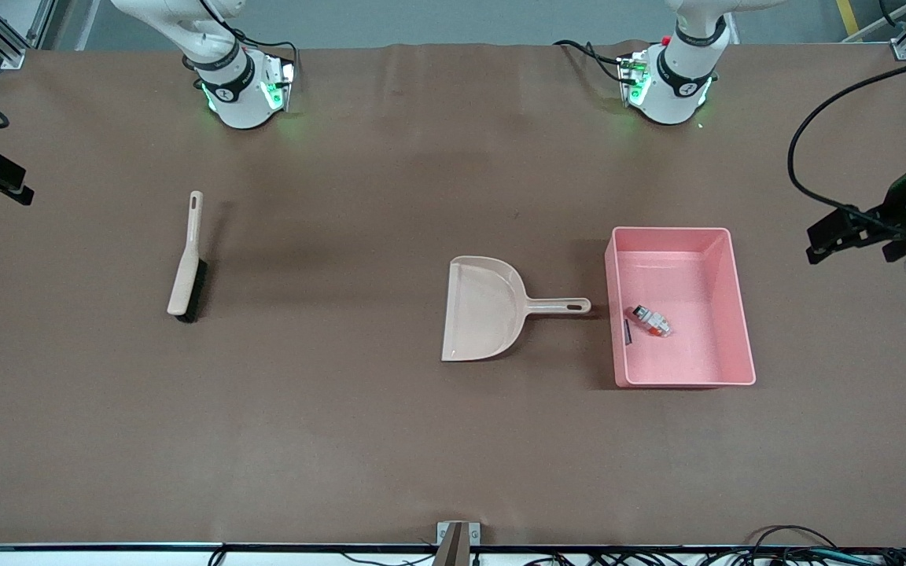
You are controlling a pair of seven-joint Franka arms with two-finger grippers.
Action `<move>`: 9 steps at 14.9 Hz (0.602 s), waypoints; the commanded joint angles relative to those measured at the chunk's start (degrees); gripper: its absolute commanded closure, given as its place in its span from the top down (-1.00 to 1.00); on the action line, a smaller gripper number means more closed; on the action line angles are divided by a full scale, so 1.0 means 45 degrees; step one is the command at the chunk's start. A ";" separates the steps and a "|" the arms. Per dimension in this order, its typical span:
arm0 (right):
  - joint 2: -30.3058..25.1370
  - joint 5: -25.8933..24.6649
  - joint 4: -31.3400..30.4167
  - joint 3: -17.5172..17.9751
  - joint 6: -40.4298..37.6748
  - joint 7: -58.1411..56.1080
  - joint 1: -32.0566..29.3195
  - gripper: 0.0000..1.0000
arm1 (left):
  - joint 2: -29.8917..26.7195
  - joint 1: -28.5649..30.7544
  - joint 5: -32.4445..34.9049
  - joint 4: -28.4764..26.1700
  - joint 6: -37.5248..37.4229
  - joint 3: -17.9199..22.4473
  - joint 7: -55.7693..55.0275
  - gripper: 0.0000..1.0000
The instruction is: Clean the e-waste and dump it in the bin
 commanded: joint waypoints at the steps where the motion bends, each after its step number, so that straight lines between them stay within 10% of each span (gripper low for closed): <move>1: 0.0017 -0.0031 0.0134 0.0067 0.0270 0.0213 0.0071 1.00 | -0.1839 -0.0790 -0.0436 -0.2054 0.0096 0.1208 0.0599 1.00; 9: 0.0037 -0.0010 0.0174 0.0107 0.0428 0.0233 0.0188 1.00 | -0.3523 -0.1612 -0.0260 -0.3915 -0.0293 0.1249 0.0678 1.00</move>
